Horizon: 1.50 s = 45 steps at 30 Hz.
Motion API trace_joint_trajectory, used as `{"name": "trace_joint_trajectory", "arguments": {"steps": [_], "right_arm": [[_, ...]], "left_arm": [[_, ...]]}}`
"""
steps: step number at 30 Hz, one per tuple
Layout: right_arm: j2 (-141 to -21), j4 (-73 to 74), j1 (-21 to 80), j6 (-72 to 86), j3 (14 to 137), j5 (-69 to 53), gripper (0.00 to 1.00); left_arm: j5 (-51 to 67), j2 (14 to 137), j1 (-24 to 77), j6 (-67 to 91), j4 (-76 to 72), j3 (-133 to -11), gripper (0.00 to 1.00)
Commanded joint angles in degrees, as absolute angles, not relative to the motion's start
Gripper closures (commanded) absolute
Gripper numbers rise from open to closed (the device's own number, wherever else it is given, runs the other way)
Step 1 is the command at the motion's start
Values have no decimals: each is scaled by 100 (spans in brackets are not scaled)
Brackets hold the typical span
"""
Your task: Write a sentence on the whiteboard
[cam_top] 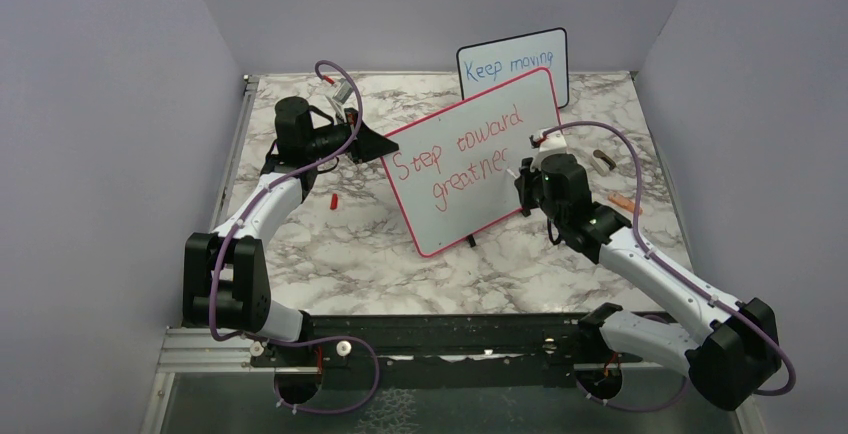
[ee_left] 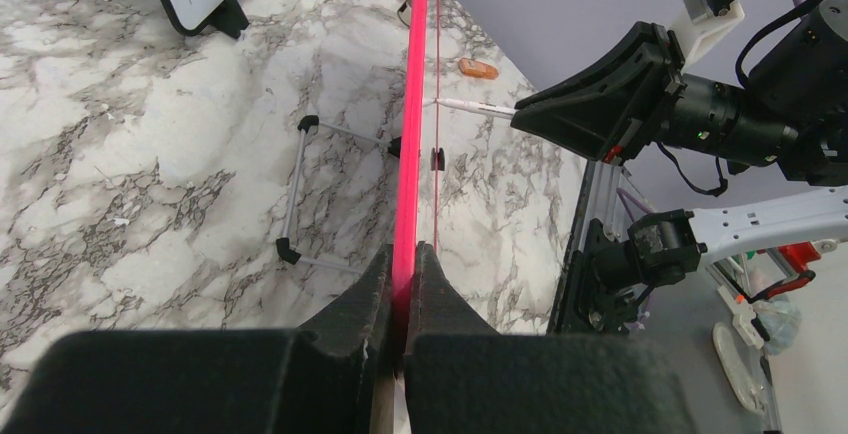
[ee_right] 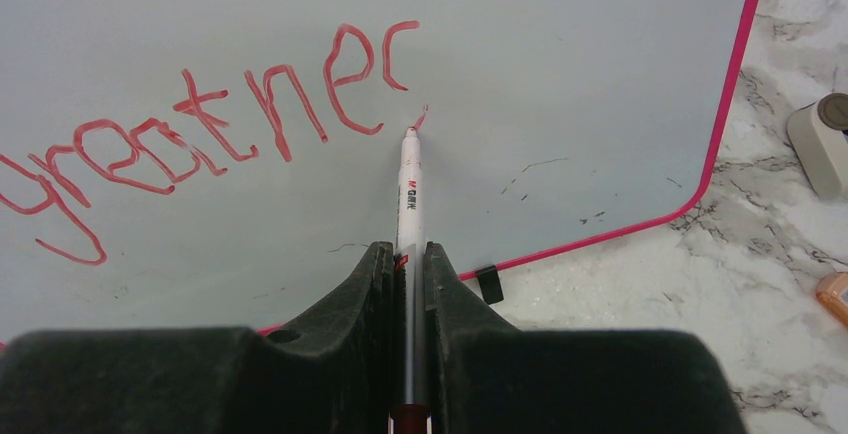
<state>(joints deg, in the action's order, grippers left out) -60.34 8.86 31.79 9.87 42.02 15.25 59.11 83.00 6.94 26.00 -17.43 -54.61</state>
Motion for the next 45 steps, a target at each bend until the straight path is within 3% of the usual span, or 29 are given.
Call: {"name": "trace_joint_trajectory", "arguments": {"steps": [1,28,45], "right_arm": [[-5982,717,3173,1120,4177,1302,100],[-5602,716,3091,1063,4160,2063,100],[-5983,152,2822,959,4392,1800,100]], "left_arm": [[5839,8429,739,2360,-1336,-5414,100],[5842,8420,745,2364,-1336,-5414,100],[5848,8407,756,2349,-1336,-5423,100]]}}
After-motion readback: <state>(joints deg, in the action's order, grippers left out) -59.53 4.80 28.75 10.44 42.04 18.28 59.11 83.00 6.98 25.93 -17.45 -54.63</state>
